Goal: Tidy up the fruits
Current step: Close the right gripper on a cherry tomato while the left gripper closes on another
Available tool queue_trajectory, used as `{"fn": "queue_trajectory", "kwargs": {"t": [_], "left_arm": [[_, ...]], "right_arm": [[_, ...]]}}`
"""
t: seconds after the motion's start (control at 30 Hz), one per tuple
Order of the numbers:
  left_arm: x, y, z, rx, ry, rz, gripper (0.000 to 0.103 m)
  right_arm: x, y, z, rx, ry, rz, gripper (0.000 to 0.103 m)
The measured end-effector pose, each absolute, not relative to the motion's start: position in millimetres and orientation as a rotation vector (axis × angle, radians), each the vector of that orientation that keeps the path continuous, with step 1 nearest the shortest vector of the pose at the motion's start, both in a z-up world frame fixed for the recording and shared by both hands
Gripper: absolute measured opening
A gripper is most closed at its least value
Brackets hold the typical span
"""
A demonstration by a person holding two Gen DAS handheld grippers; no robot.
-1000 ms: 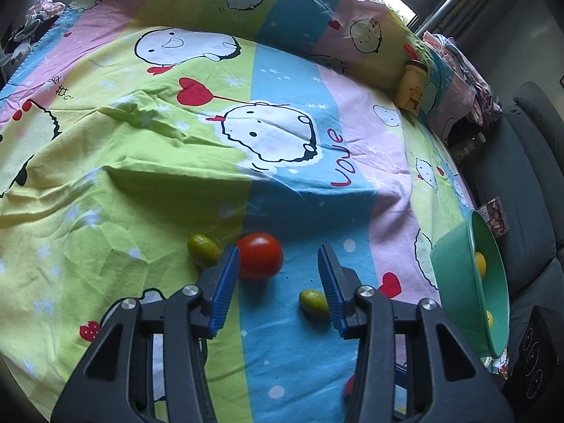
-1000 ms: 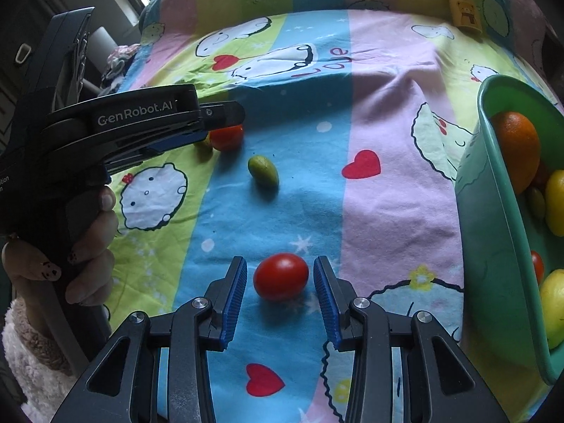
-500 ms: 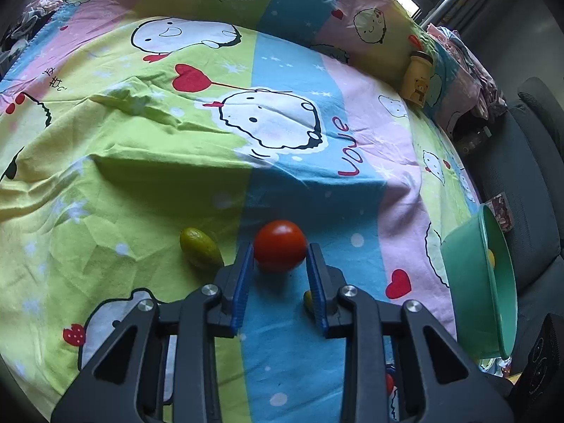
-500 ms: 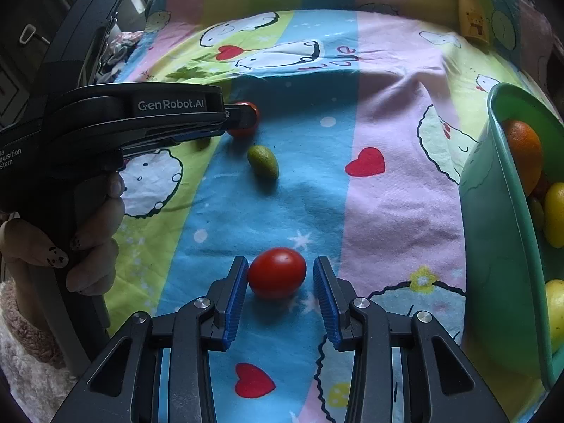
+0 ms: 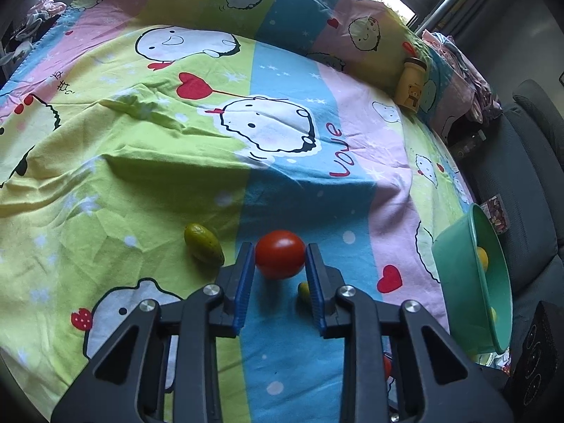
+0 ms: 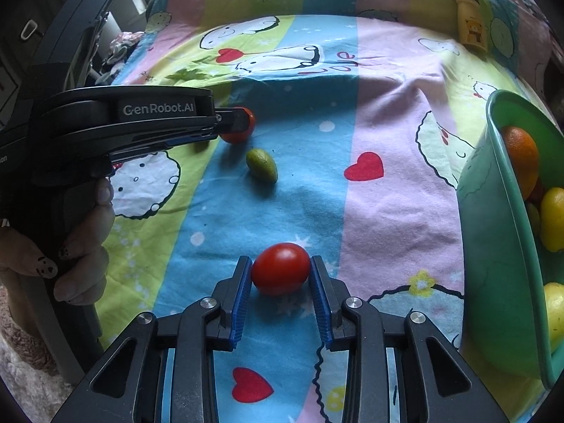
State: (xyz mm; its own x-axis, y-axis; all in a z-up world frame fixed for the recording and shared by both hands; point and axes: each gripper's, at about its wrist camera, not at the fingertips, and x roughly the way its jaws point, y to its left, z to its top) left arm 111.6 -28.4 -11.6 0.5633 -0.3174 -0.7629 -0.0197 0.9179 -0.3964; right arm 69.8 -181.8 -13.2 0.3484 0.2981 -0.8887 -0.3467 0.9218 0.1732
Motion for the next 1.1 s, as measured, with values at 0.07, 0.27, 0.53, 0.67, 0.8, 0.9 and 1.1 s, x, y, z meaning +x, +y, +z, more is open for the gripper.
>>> {"fn": "queue_trajectory", "kwargs": {"t": [0.07, 0.27, 0.53, 0.67, 0.8, 0.9, 1.1], "left_arm": [[107.2, -28.3, -6.3, -0.397, 0.939, -0.201, 0.018], [107.1, -33.9, -8.8, -0.366, 0.951, -0.196, 0.018], [111.0, -22.2, -13.8, -0.391, 0.966, -0.134, 0.022], [113.8, -25.5, -18.4, -0.398, 0.994, -0.153, 0.025], [114.0, -31.5, -18.3, -0.361, 0.979, -0.141, 0.026], [117.4, -30.4, -20.1, -0.372, 0.969, -0.136, 0.027], [120.5, -28.2, -23.0, -0.394, 0.971, -0.149, 0.029]], "right_arm": [[69.6, -185.2, -11.1, -0.038, 1.135, 0.410, 0.034], [72.9, -190.3, -7.4, -0.009, 1.121, 0.409, 0.034], [74.3, -193.7, -7.5, 0.007, 1.125, 0.407, 0.034], [74.6, -195.5, -7.6, 0.015, 1.126, 0.404, 0.034], [74.9, -196.4, -7.4, 0.021, 1.124, 0.402, 0.034], [74.7, -197.3, -6.8, 0.028, 1.122, 0.402, 0.034], [75.1, -198.4, -6.6, 0.035, 1.122, 0.396, 0.034]]}}
